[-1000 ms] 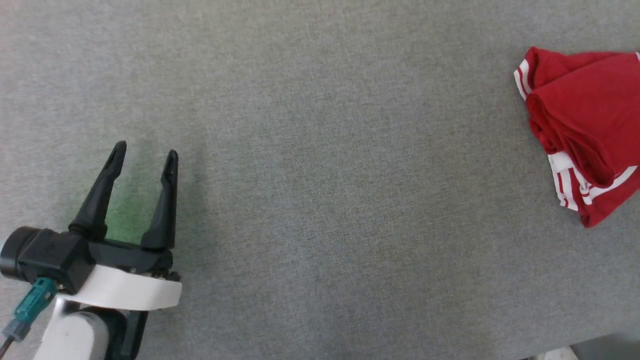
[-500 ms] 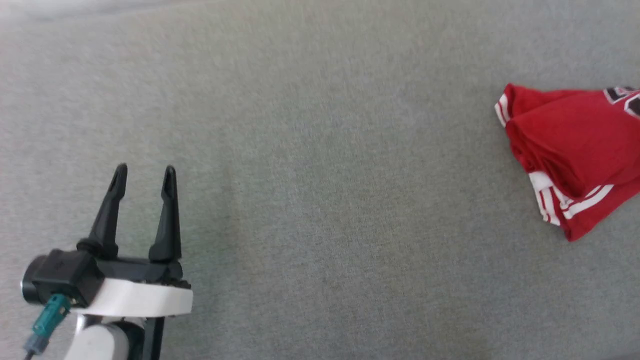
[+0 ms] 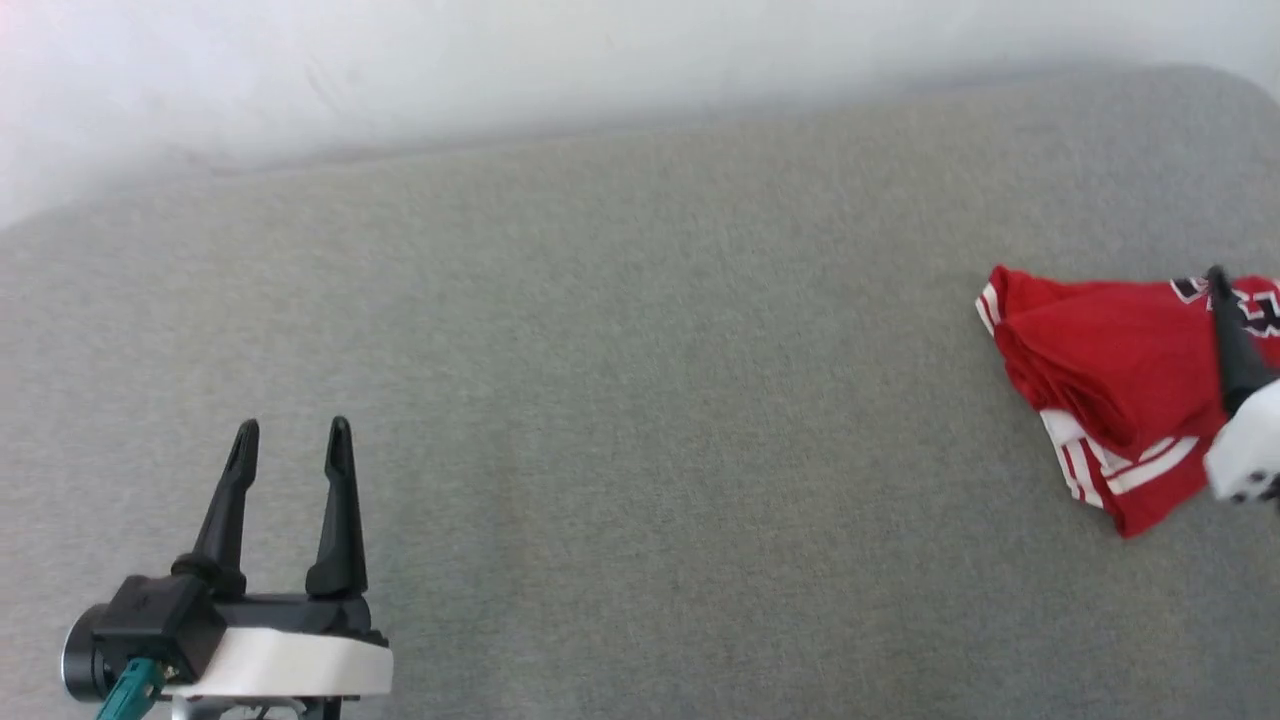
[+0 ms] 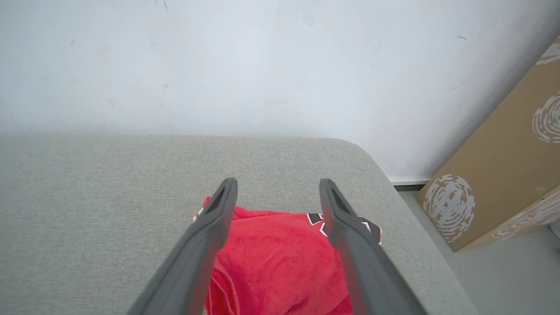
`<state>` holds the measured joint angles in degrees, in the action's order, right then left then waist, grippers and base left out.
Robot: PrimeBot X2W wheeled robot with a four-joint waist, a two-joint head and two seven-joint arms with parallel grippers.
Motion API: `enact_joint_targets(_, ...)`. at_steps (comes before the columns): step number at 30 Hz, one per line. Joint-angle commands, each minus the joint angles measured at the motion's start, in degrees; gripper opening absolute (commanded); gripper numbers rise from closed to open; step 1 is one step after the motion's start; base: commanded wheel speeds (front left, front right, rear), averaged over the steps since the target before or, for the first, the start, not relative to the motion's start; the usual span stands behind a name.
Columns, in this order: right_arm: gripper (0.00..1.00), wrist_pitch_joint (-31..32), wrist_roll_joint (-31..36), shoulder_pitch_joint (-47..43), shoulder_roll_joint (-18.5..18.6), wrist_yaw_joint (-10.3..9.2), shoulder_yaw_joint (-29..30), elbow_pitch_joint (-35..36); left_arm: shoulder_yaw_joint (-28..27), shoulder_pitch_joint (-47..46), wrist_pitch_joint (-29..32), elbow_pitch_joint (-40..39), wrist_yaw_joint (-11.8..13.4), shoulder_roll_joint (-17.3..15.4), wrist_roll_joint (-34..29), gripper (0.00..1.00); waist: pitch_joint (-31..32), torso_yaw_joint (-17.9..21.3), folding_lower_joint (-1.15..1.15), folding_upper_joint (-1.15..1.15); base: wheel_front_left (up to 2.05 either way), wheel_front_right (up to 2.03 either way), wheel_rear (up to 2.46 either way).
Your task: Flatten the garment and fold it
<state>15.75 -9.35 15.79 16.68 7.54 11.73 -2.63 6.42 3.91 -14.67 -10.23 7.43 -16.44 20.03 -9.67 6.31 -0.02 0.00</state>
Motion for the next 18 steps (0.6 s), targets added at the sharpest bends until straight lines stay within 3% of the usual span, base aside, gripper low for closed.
enact_joint_targets(1, 1.00, -1.0, -0.3, -1.1, -1.1, -0.05, 0.3, 0.5, -0.3, 0.6, -0.3, -0.3, 0.3, 0.3, -0.6, 1.00, 3.0, -2.1, 0.02, 0.00, 0.00, 0.00, 0.00)
enact_joint_targets(10, 1.00, -14.0, 1.8, -9.2, -11.3, -0.05, 1.7, 3.2, -2.0, 3.5, -0.3, -2.7, -0.7, 3.9, -4.0, 1.00, 6.5, -4.1, 0.02, 0.00, 0.00, 0.00, 0.00)
enact_joint_targets(18, 1.00, -23.9, 6.0, -15.8, -13.6, -0.05, -3.2, 1.7, -4.7, 8.0, -0.3, -2.7, -2.1, 9.1, -6.7, 1.00, 8.8, -4.3, 0.02, 0.00, 0.00, 0.00, 0.00)
